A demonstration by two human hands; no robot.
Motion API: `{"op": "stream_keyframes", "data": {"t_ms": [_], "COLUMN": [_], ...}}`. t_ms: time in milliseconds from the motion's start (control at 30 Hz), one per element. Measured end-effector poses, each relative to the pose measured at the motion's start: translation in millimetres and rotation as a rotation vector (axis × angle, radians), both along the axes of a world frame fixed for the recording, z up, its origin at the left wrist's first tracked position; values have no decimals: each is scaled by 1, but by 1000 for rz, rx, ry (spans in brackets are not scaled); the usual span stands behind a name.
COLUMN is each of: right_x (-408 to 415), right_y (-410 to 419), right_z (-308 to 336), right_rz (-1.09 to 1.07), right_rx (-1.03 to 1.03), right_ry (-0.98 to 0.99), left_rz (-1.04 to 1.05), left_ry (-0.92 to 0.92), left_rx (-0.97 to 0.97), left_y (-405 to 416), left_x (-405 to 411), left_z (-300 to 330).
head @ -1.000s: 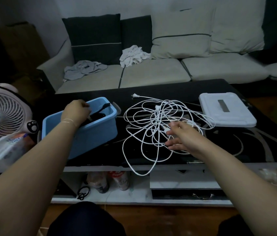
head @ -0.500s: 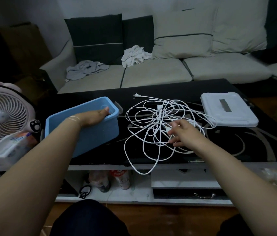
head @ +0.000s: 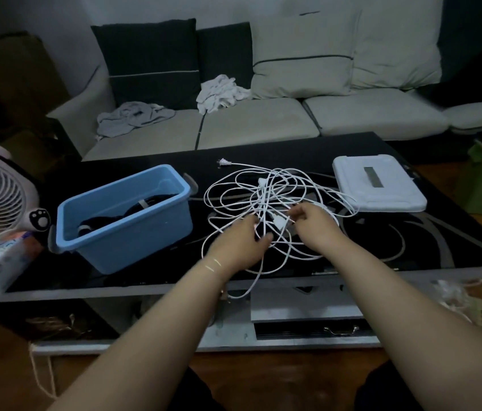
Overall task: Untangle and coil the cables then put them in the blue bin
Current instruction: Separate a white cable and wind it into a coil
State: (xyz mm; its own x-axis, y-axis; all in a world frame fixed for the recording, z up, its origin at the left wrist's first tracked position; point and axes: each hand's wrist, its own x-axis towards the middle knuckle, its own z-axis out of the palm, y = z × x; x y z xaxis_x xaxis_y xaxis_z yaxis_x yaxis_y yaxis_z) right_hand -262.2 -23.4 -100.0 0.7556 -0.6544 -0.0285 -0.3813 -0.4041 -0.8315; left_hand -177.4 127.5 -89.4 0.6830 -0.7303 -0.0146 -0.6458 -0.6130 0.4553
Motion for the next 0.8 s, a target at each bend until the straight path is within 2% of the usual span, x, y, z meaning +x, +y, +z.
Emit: {"op": "stream_keyframes", "data": {"t_ms": [67,200,267,367,433,500,567,633,700,800], "right_x": [2,2,2,4,7,9,11,13,14,10], "right_y": [-1,-3,-3,-2,-2,-2,0,2,4,7], "right_z": [-1,-5,-10,-13,-12,-11,-9,-8,-8,-11], "right_rz": [-12,51,105,108,78,59,48,30,45,122], "right_rx": [13,1,-13,-44,-46,38,183,270,296,204], "right_ry": [-3,55,60,-27,-90,-138,-190,-225,-212,-61], "left_rz": [-36,-19,9,50,140,240,289,320,338,283], "left_ry": [19,-1,52,267,572,854,1013,1107,1159,1160], "left_rx": [86,16,-31,-194,-408,-571,-675,-734,-708,-633], "left_y": [-1,-2,-4,-13,-18,-20,-20,-19,-19,-17], "left_x": [-5,1,4,3,3,4,5,5,3,-1], "left_z": [-17,-36,-39,-39,-36,-31,-25,-20,-17,-15]}}
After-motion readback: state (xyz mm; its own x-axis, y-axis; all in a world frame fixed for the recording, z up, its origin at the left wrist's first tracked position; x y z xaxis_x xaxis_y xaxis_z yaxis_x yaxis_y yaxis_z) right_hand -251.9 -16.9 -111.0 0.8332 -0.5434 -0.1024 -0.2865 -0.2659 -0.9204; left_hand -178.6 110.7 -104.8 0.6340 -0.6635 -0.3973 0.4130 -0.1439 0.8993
